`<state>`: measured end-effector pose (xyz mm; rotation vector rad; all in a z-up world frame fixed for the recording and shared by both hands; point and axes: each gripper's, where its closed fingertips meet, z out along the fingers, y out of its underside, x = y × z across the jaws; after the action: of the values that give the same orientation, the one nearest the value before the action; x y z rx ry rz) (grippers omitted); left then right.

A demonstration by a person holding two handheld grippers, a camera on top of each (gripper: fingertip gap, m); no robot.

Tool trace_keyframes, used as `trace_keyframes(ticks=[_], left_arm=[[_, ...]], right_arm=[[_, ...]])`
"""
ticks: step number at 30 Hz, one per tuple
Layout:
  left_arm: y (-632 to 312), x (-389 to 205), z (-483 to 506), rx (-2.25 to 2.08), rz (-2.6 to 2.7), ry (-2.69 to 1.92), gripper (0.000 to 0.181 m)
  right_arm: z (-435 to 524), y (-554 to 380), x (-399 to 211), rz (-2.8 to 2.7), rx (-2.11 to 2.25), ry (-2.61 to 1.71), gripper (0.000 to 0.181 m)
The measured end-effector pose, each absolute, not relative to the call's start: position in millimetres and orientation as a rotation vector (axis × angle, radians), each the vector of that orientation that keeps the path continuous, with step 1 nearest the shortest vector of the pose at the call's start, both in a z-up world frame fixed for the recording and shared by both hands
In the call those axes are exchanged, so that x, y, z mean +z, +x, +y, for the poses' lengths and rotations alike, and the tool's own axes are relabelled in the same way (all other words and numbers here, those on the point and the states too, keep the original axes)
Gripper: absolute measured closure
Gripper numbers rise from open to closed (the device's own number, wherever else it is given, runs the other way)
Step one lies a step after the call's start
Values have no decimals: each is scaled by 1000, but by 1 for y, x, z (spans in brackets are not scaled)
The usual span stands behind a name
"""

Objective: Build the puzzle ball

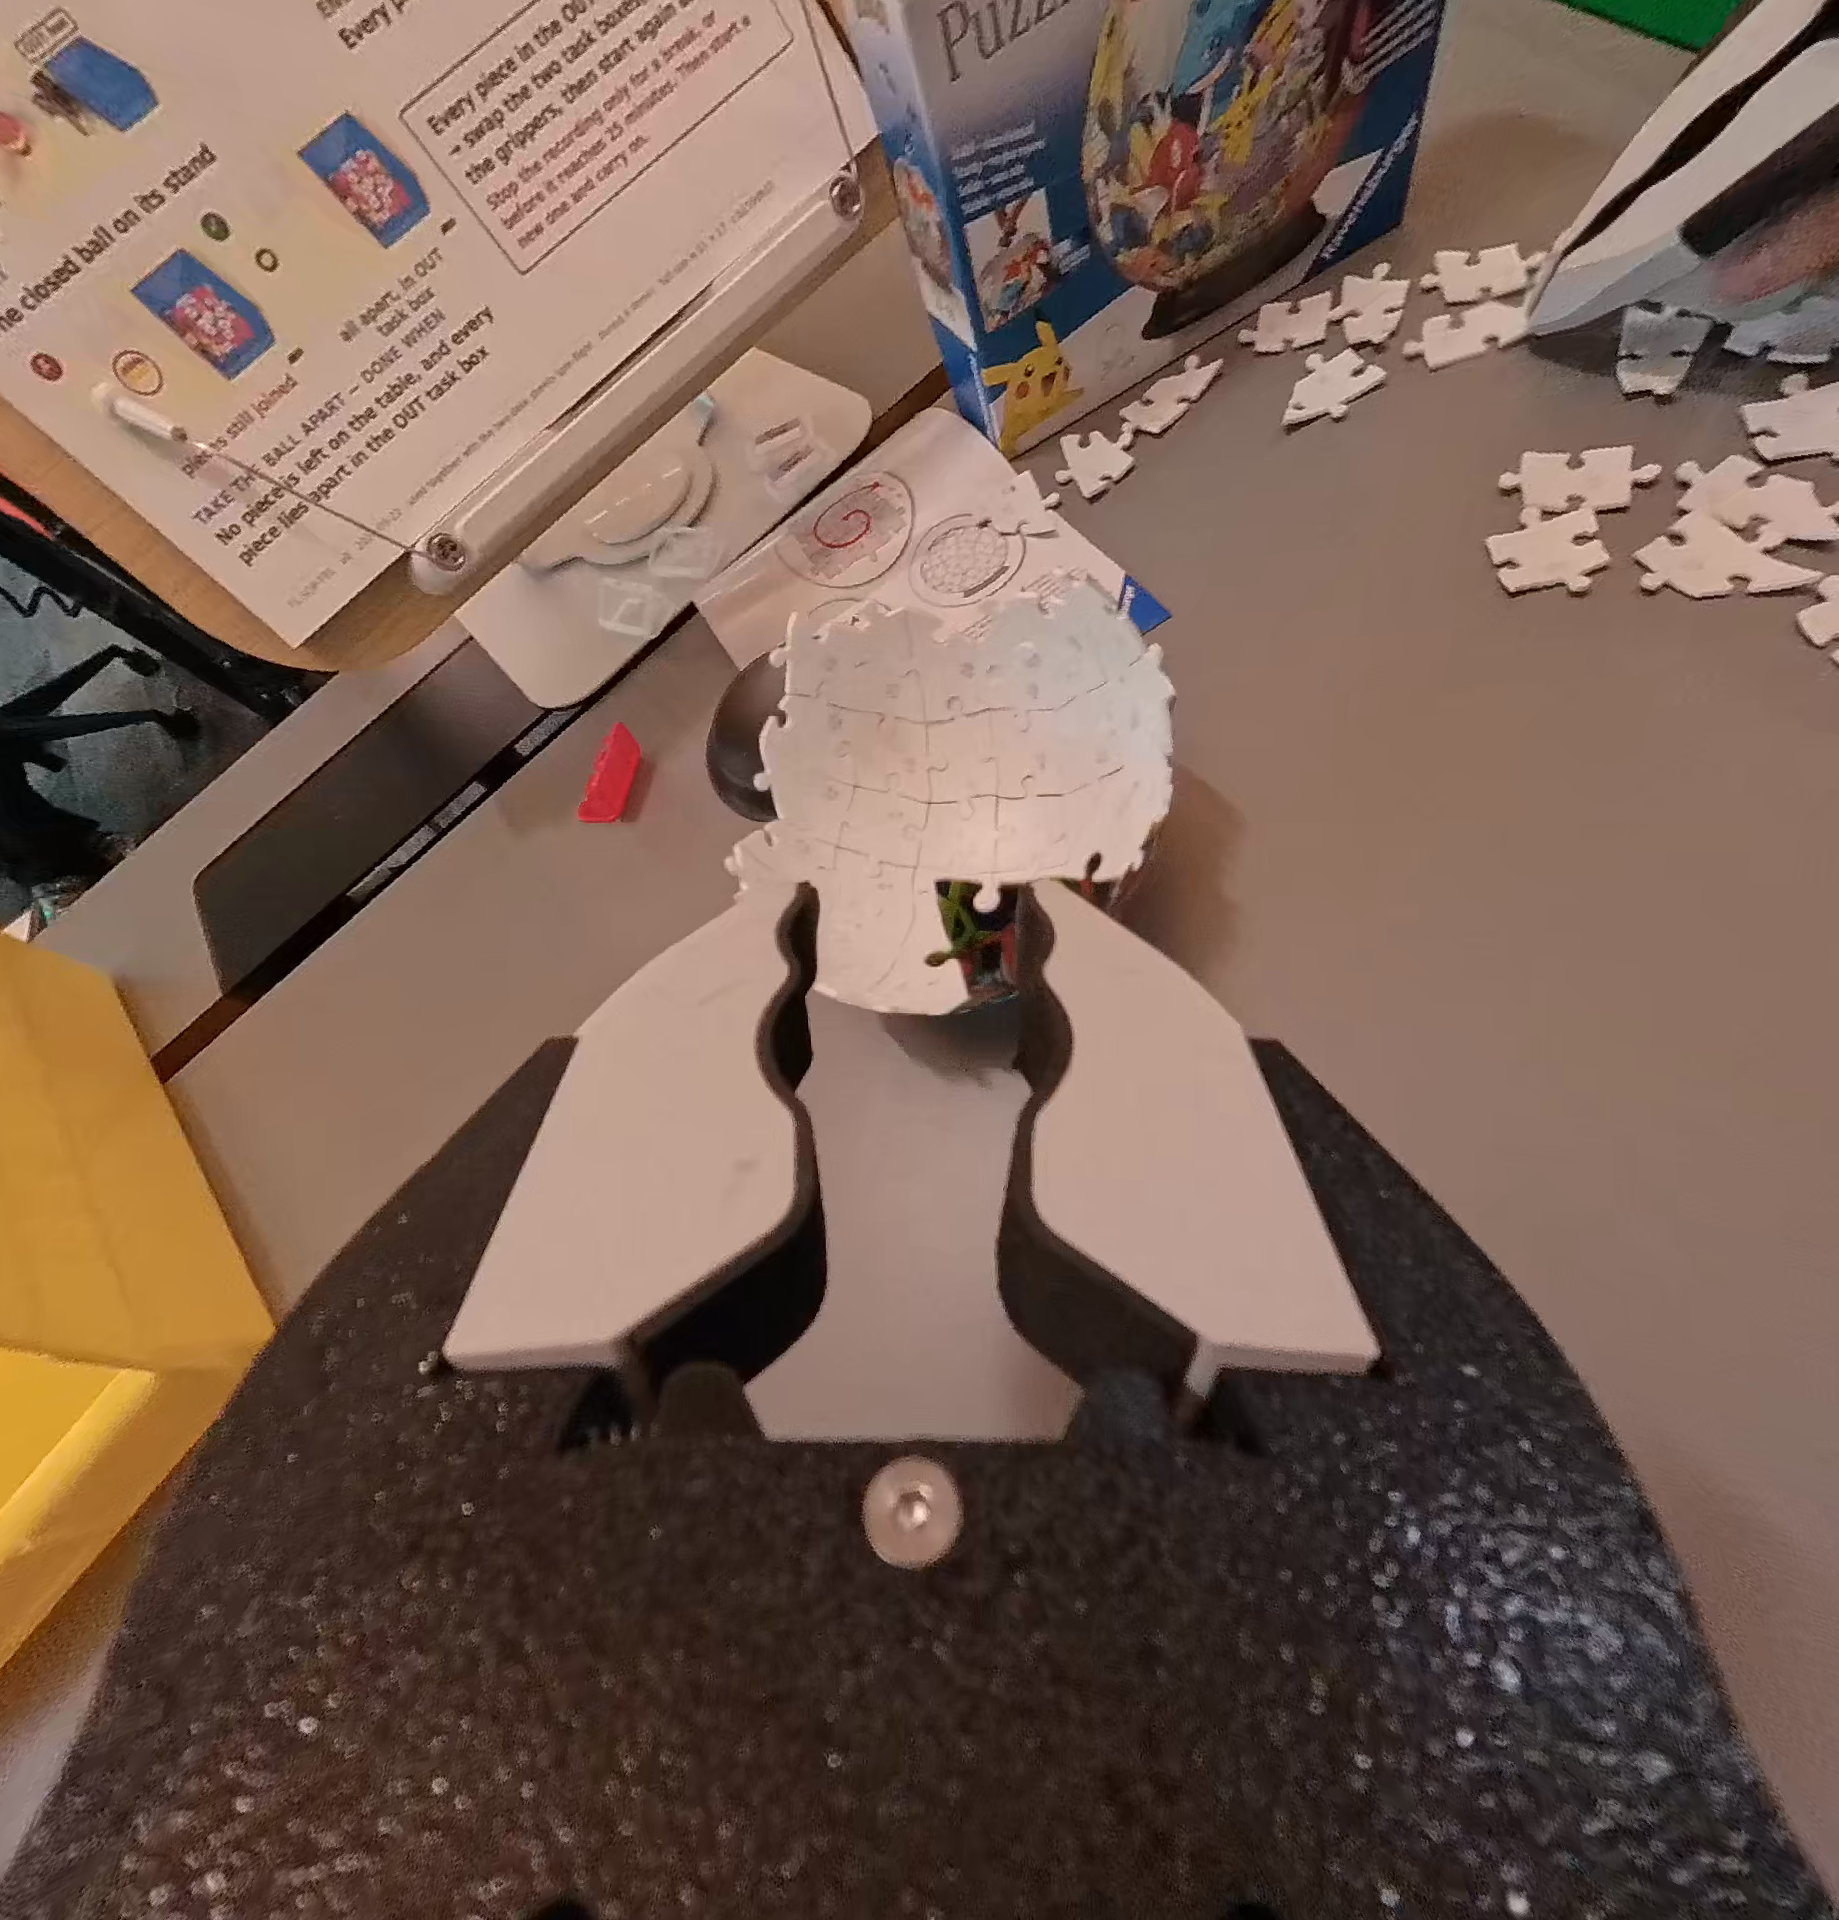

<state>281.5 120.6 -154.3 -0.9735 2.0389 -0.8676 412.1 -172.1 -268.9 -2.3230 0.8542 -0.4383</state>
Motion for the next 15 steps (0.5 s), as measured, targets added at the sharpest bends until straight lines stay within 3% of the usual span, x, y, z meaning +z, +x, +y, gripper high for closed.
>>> trace_keyframes(ticks=[4,6,9,13,15], left_arm=[[279,-158,116,-849,2058,-949,145],[277,-159,114,-859,2062,-947,145],[276,-162,113,-862,2077,-949,145],[273,-168,112,-854,2094,-942,145],[272,-171,112,-845,2105,-947,144]], right_arm=[[-170,409,-262,815,-446,-2296,177],[-169,412,-259,796,-446,-2295,157],[-177,418,-269,692,-490,-2438,142],[-170,422,-272,638,-370,-2450,141],[-169,419,-274,631,-273,-2472,149]])
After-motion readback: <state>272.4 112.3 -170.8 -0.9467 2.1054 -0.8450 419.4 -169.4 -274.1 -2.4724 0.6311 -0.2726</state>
